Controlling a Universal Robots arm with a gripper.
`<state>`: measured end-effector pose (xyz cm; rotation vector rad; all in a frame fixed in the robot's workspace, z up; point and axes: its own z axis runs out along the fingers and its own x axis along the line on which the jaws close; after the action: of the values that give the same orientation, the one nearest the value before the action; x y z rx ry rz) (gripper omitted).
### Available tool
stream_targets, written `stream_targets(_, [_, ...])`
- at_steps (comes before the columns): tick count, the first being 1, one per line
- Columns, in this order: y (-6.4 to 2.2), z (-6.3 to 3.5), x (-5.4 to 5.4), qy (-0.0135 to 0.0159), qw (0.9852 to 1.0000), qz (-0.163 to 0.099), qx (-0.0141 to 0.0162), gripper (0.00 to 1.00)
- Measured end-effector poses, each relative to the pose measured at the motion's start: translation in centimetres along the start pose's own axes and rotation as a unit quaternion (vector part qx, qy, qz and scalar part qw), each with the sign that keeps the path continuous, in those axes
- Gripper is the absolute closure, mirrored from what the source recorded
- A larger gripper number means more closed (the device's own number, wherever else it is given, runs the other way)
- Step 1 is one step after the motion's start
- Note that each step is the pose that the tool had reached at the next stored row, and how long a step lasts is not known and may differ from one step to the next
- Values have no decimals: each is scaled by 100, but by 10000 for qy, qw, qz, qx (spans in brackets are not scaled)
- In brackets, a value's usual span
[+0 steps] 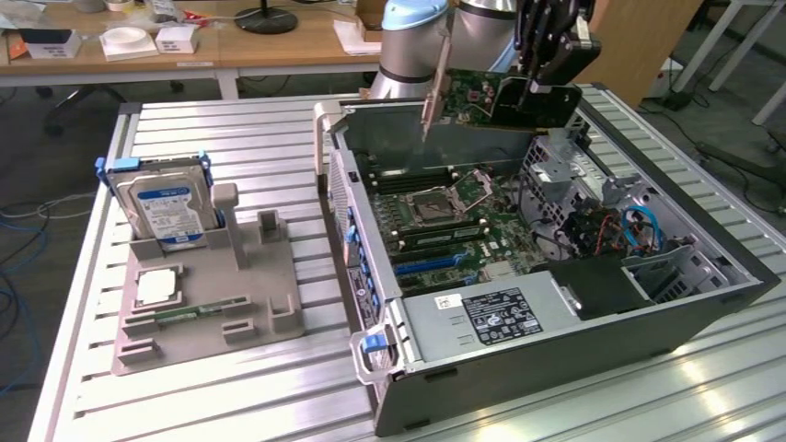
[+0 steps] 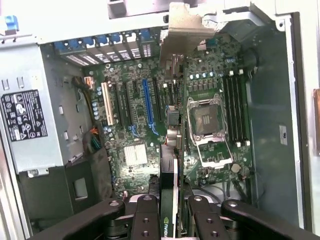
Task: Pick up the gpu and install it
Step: 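Insert the gpu into the slot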
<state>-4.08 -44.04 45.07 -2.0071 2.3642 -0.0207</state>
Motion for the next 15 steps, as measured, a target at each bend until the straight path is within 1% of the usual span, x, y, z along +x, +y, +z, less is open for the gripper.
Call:
stream_targets(4, [0, 2, 2, -6, 9998, -186, -4, 73])
stream_targets(8, [0, 4, 4, -7, 9993, -377, -7, 73])
stream_targets(15, [-1, 10, 6, -17, 9973, -728, -14, 73])
